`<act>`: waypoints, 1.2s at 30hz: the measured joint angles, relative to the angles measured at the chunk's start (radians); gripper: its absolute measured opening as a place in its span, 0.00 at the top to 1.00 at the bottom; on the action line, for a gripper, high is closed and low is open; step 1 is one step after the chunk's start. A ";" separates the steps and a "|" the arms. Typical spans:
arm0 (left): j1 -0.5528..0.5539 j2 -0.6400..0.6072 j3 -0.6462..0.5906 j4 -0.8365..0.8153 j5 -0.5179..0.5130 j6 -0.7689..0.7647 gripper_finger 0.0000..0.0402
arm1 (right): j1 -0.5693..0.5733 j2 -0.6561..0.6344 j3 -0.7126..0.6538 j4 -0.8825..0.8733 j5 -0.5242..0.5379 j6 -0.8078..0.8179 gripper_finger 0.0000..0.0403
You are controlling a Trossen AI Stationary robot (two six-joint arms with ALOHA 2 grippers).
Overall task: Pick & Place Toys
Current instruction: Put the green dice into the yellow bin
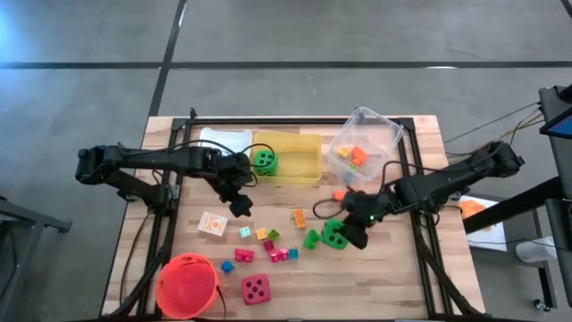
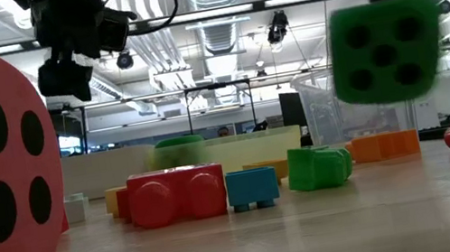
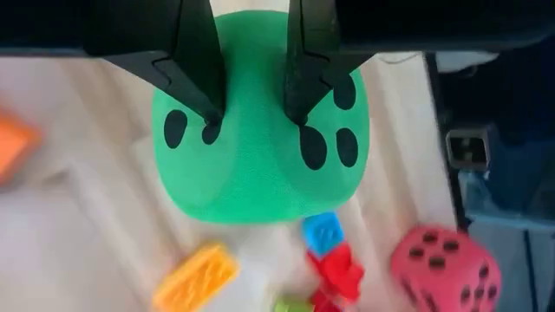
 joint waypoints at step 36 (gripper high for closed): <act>0.000 -0.283 0.000 -0.009 -0.209 -0.239 0.29 | -0.379 0.469 0.611 -0.170 0.214 -0.830 0.82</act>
